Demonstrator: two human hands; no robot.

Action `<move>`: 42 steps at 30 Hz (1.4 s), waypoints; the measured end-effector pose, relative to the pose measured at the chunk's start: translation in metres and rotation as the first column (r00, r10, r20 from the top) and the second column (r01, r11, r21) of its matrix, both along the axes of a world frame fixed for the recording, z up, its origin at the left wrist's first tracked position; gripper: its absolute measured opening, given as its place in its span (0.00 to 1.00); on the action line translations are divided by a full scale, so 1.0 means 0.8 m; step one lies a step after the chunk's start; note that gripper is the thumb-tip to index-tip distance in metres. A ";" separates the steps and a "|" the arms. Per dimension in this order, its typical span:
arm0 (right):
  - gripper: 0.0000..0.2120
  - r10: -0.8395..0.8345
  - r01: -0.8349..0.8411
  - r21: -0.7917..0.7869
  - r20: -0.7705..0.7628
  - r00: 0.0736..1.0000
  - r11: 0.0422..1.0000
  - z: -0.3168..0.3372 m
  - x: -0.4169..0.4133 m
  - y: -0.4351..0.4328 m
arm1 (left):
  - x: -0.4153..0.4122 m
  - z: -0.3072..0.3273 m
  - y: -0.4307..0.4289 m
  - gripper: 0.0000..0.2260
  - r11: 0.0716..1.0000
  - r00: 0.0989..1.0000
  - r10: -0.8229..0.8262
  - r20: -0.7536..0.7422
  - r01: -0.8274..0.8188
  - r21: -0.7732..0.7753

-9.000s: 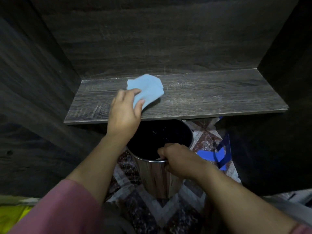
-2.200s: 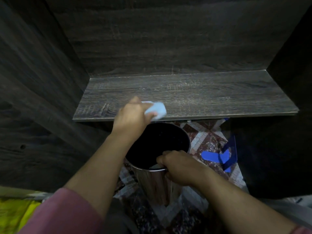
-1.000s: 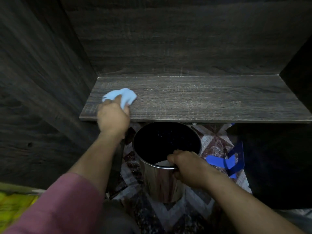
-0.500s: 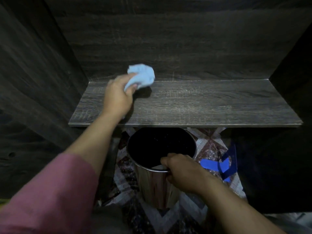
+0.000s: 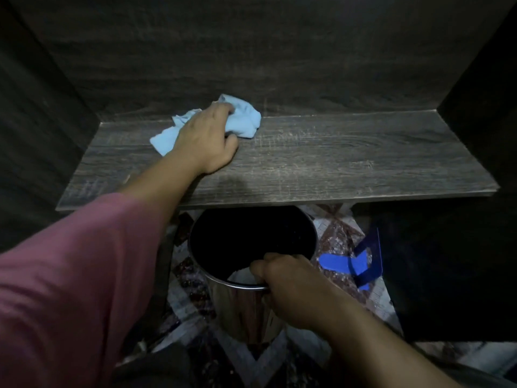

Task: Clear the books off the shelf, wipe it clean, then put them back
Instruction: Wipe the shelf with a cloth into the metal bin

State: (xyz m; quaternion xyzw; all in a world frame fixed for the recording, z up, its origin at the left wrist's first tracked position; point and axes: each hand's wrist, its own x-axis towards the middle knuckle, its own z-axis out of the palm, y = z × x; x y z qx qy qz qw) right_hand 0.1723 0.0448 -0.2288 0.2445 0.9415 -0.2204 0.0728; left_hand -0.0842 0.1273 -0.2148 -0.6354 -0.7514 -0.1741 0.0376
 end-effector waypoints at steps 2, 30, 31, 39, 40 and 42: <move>0.15 0.001 -0.001 -0.006 -0.008 1.000 1.000 0.001 0.002 -0.001 | 0.004 0.010 0.005 0.25 0.994 0.995 0.077 0.066 -0.071 -0.082; 0.09 -0.016 0.012 -0.070 -0.055 0.998 0.997 0.014 0.004 -0.002 | -0.019 0.042 -0.002 0.17 0.994 0.990 -0.002 -0.143 0.017 0.105; 0.09 -0.022 0.017 -0.074 -0.060 0.998 0.997 0.014 0.004 -0.001 | -0.022 0.033 0.003 0.18 0.995 0.985 -0.040 -0.166 0.054 0.082; 0.13 -0.001 0.000 -0.032 -0.036 0.999 0.999 -0.002 0.003 -0.001 | -0.018 0.023 0.019 0.18 0.990 0.998 0.042 -0.040 -0.047 -0.134; 0.13 0.003 -0.004 -0.023 -0.027 1.000 1.000 -0.003 0.003 -0.002 | -0.017 0.025 0.019 0.19 0.988 0.998 0.055 -0.027 -0.059 -0.144; 0.15 0.001 -0.002 -0.013 -0.026 1.000 1.000 -0.005 0.003 -0.002 | -0.010 0.027 0.011 0.18 0.988 0.998 0.057 0.012 -0.054 -0.146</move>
